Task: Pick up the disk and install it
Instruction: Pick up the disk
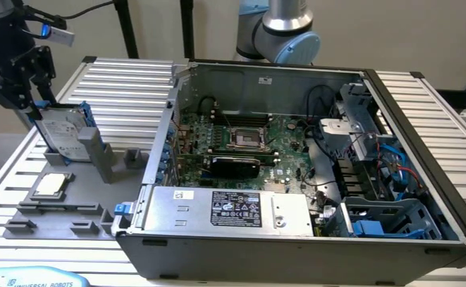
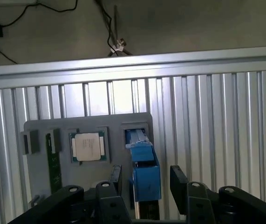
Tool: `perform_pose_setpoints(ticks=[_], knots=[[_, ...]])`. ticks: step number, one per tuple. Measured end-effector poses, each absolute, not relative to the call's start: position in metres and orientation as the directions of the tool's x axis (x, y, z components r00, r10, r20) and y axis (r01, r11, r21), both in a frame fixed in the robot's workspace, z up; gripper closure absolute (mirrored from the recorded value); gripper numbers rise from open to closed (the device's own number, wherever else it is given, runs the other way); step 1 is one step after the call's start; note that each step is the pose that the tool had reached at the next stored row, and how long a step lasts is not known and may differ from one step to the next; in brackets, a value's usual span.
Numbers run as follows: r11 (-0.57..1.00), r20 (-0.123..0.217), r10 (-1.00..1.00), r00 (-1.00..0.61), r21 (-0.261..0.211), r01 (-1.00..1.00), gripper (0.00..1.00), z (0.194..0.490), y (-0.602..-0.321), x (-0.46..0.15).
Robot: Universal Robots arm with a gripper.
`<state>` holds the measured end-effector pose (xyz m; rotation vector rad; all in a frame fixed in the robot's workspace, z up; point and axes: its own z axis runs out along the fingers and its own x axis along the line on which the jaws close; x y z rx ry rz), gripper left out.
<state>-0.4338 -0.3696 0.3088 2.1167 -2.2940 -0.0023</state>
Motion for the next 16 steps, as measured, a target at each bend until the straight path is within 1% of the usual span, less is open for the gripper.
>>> perform_pose_setpoints(ticks=[8, 16], knots=[[0.081, 0.009, -0.997, -0.081, 0.014, -0.997, 0.46, 0.295, -0.370, -0.434], [0.068, -0.003, -0.998, -0.068, 0.011, -0.998, 0.46, 0.291, -0.370, -0.434]])
